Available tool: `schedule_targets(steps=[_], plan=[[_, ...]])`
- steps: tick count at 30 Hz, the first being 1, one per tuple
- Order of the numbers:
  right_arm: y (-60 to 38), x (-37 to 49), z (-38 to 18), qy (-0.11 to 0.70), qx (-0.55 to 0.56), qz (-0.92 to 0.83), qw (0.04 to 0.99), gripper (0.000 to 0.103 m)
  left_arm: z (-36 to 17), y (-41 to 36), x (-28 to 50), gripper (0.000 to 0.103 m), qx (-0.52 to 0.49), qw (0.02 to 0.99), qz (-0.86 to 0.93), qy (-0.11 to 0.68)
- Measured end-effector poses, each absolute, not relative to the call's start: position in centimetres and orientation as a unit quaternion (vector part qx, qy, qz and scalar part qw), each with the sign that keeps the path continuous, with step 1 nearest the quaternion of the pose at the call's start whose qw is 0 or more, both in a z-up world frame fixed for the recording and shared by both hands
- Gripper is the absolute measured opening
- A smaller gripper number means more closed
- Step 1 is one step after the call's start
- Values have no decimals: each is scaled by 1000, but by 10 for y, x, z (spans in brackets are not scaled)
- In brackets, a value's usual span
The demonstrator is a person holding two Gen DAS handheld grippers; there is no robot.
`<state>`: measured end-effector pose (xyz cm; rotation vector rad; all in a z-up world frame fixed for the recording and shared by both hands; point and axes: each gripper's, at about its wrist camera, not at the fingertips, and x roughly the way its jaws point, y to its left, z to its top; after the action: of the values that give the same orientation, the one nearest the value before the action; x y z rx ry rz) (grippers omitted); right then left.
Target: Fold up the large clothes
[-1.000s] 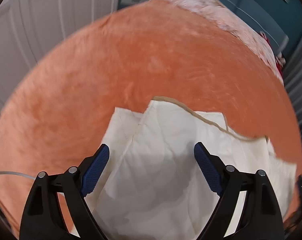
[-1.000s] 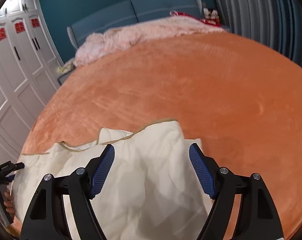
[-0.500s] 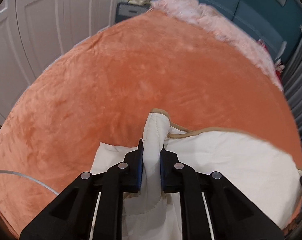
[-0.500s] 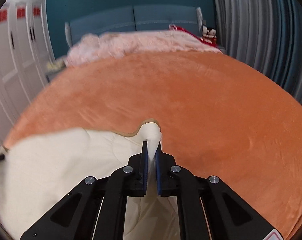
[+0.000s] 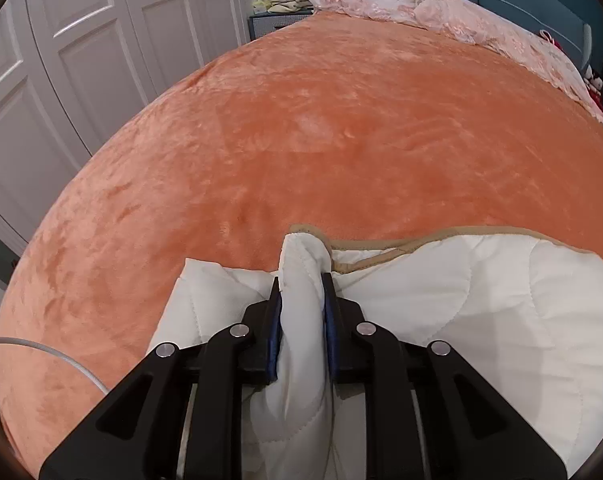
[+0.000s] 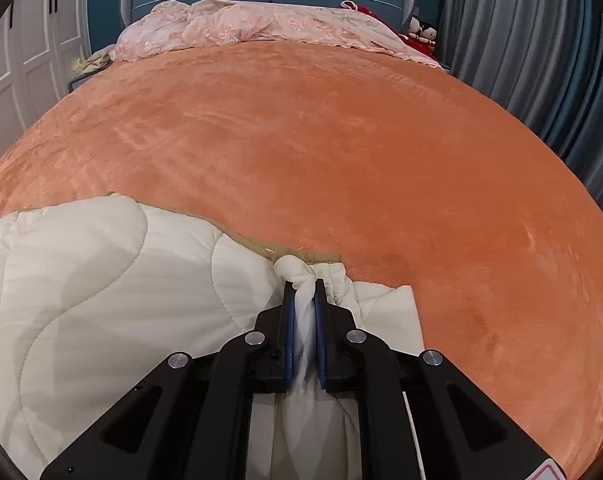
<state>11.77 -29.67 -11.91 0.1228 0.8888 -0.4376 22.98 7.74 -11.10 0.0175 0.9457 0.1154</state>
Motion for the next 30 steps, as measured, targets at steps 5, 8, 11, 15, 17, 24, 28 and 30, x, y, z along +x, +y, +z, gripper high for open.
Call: schedule_targets(steps=[5,8,11,15,17,24,28,30], plan=[[-297,120,-125,420,64,-208,881,11,-116,77,231,18,7,894,58,445],[-297,120,-126,416,69,-209,882,12,-117,75,231,18,9,894,59,443],[-294,120,-125,415,63,-213,882,12,-117,75,232,18,5,893,56,446],[-294,114,-110,416,59,-213,882,15,-99,92,224,26,-28,888,47,457],[-291,95,-84,385,62,-214,895,23,-82,114,207,47,-49,888,68,453],[-248,45,-27,320,100,-136,932,42,-33,160,133,52,-97,896,102,422],[-190,67,-22,336,83,-50,937,39,-12,110,129,52,-77,913,41,399],[-165,83,-26,350,73,-14,934,30,-13,77,134,53,-64,912,-14,406]])
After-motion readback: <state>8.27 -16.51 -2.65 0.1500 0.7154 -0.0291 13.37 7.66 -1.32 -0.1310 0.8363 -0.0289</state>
